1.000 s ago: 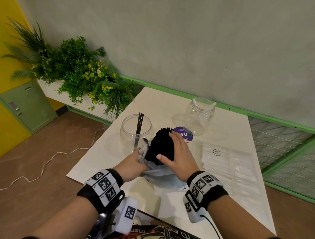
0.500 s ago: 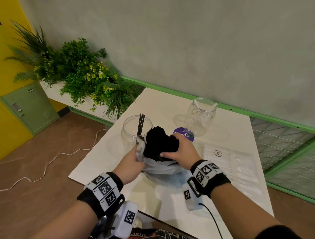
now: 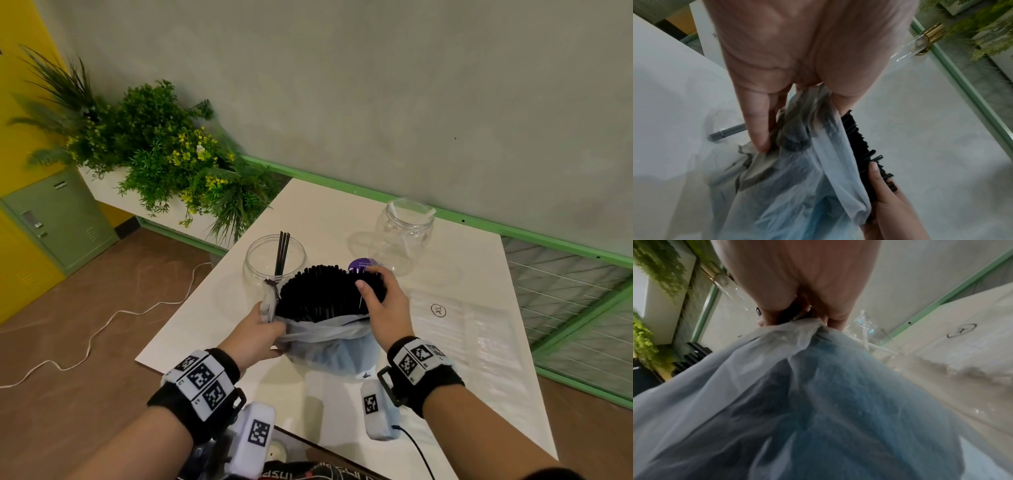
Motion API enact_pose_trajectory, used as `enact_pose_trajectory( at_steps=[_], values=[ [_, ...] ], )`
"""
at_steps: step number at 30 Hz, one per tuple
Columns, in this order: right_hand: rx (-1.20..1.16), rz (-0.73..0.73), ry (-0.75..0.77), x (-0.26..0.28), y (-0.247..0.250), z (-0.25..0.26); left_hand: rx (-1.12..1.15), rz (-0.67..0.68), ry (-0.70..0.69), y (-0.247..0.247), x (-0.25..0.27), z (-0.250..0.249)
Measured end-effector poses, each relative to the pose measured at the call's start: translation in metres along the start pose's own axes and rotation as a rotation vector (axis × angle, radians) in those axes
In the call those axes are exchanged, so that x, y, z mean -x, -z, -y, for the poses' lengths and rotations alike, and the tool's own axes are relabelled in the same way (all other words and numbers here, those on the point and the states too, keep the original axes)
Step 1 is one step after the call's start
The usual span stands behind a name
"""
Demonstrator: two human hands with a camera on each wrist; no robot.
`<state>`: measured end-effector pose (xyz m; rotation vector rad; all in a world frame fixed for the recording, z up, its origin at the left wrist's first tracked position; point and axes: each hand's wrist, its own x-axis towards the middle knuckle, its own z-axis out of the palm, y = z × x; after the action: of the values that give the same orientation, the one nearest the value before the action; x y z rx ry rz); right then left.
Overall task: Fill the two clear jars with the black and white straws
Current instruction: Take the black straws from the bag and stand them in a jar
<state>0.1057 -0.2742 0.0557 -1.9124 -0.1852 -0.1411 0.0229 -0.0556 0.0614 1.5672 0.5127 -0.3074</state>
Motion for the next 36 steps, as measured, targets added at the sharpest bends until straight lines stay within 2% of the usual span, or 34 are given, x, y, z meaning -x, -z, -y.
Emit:
enact_pose_trajectory(
  at_steps=[4,7,9,11,12,14,16,19,22,26,29,33,36],
  values=[
    [0.013,0.148,-0.096,0.002,0.001,0.001,0.013,-0.017,-0.001,-0.004,0.001,-0.002],
    [0.076,0.156,-0.04,0.004,0.006,-0.003,-0.008,-0.008,-0.019,-0.006,0.002,-0.002],
    [0.183,0.041,0.112,0.012,0.008,-0.004,-0.018,0.01,-0.027,-0.007,0.003,-0.004],
    [0.244,-0.085,0.346,0.029,0.009,0.004,-0.024,0.031,-0.033,-0.009,0.005,-0.005],
    [0.268,-0.097,0.468,0.039,0.008,0.008,-0.025,0.035,-0.038,-0.009,0.007,-0.006],
    [0.382,0.007,0.677,0.054,0.002,0.011,-0.018,0.048,-0.045,-0.011,0.01,-0.008],
    [0.592,0.169,0.765,0.062,-0.006,0.005,-0.017,0.085,-0.074,-0.013,0.012,-0.01],
    [0.829,0.278,0.692,0.061,-0.018,-0.003,-0.038,0.142,-0.114,-0.015,0.012,-0.011],
    [0.902,0.291,0.572,0.054,-0.026,-0.002,-0.064,0.141,-0.13,-0.015,0.014,-0.011],
    [0.882,0.317,0.49,0.047,-0.029,-0.001,-0.068,0.046,-0.097,-0.017,0.017,-0.011],
    [0.799,0.341,0.436,0.046,-0.028,-0.005,-0.014,-0.057,-0.011,-0.017,0.017,-0.007],
    [0.916,0.344,0.515,0.046,-0.028,-0.01,0.018,-0.038,0.122,-0.023,0.022,-0.011],
    [0.931,0.295,0.626,0.048,-0.029,-0.018,0.023,-0.022,0.152,-0.028,0.021,-0.014]
  ],
)
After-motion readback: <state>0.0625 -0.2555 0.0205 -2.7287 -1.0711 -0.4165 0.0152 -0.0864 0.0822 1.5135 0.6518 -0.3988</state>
